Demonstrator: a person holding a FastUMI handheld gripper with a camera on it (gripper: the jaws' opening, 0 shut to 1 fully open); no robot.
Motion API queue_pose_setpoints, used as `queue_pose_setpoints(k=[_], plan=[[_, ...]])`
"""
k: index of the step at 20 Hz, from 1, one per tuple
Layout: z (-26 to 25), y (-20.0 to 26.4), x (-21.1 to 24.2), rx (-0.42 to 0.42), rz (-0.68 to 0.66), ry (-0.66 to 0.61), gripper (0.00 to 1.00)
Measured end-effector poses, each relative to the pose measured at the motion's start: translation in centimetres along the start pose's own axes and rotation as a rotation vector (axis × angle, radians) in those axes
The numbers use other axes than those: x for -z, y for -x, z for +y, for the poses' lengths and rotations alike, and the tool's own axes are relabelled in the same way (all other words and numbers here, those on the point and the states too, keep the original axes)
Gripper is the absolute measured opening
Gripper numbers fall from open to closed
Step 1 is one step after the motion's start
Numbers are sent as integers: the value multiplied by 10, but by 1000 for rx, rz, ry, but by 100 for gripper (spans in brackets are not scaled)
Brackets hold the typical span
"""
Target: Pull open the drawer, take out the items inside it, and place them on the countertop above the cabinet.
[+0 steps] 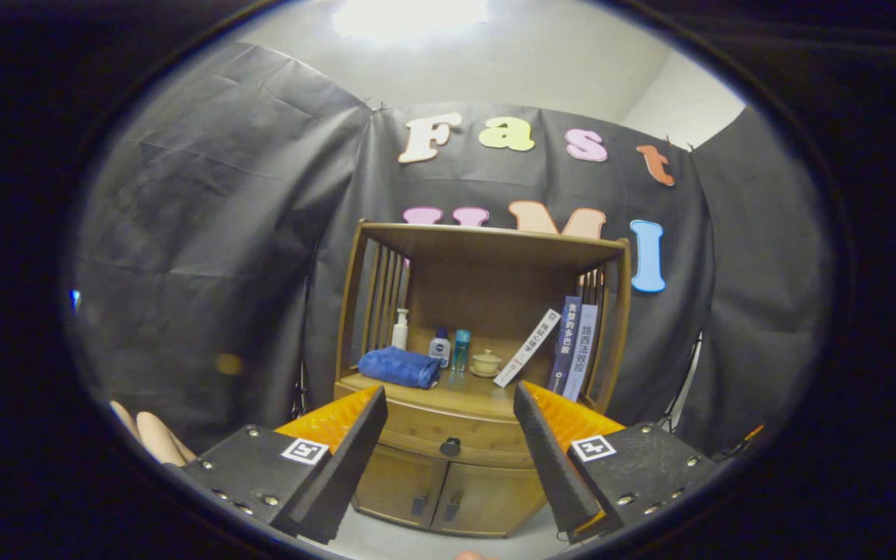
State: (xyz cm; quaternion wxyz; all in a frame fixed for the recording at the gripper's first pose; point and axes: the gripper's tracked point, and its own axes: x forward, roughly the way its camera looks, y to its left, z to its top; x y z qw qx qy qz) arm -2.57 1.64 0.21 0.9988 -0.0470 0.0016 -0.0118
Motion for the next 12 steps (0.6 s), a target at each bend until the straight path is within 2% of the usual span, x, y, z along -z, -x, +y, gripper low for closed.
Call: queue_pose_setpoints(k=[12], plan=[[6, -8, 13, -12, 25, -24, 98]])
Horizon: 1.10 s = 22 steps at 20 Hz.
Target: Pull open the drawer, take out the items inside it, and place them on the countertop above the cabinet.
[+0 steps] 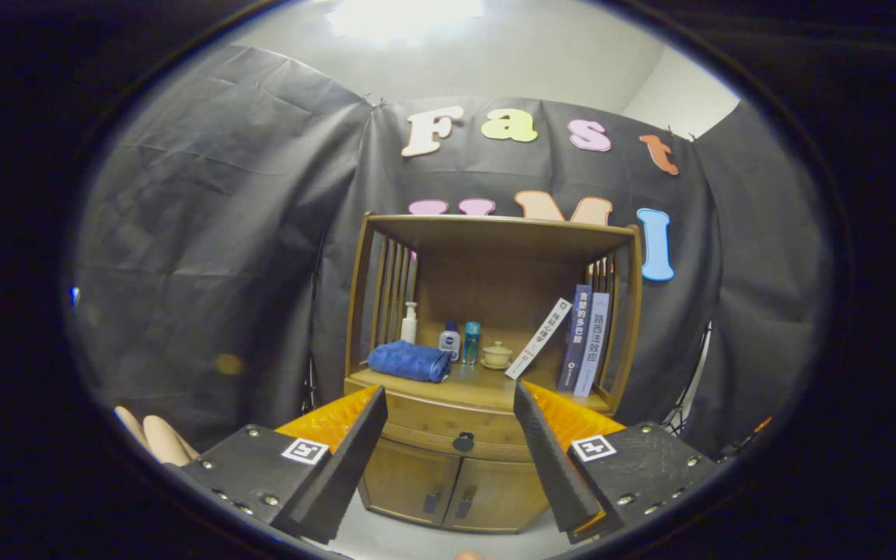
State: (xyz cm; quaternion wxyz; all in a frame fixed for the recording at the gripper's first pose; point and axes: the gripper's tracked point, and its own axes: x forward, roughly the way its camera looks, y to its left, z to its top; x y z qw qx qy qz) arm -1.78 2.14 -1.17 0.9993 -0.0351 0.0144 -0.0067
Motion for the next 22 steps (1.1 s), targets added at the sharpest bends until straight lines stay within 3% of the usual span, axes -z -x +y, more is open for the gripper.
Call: queue_pose_setpoints(k=[11, 22], plan=[[4, -16, 21, 3, 20, 6, 98], [1, -86, 79, 22, 18, 16, 98]])
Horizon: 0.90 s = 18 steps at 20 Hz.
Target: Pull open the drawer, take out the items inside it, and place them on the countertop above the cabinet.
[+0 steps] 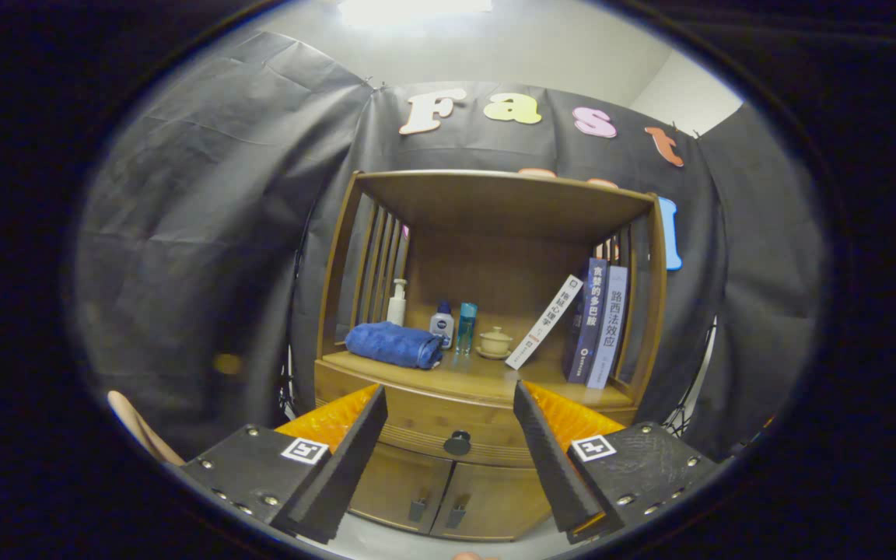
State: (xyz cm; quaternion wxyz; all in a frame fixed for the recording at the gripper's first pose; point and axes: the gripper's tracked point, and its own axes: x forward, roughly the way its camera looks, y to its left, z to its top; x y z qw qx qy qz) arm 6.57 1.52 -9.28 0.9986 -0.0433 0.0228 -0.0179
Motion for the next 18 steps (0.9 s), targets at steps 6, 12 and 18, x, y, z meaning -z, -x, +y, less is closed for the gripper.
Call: queue_pose_setpoints(k=[6, 12, 18], plan=[[0, -40, 61, 0, 43, -7, 98], [-12, -92, 139, 43, 168, 41, 98], [-16, -140, 167, 82, 225, 83, 68]])
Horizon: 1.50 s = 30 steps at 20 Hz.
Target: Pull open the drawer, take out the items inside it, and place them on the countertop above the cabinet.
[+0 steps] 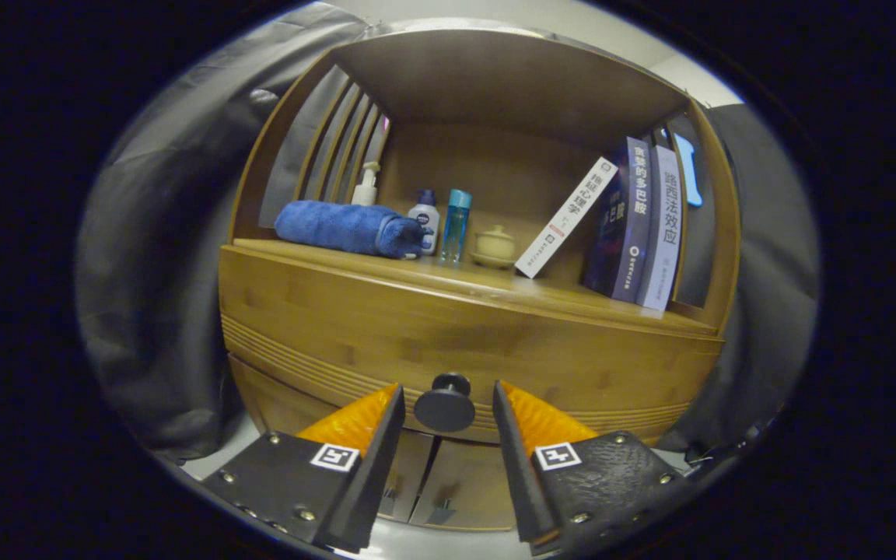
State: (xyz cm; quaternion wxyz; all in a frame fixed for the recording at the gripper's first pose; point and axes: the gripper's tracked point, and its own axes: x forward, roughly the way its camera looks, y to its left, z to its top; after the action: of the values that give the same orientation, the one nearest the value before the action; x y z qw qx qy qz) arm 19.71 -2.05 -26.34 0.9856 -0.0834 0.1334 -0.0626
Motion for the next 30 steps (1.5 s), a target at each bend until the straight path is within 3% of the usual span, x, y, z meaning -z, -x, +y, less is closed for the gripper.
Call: queue_pose_setpoints(k=[1, 6, 8, 11, 14, 20, 30], plan=[[1, -4, 3, 3, 10, 2, 68], [7, -7, 2, 33, 7, -27, 47], [5, -15, 5, 35, -1, -50, 44], [7, -14, 7, 22, 38, -187, 39], [5, -21, 11, 32, 62, -184, 30], [4, -7, 14, 61, 75, -186, 30], [7, 67, 22, 59, 65, -171, 30]])
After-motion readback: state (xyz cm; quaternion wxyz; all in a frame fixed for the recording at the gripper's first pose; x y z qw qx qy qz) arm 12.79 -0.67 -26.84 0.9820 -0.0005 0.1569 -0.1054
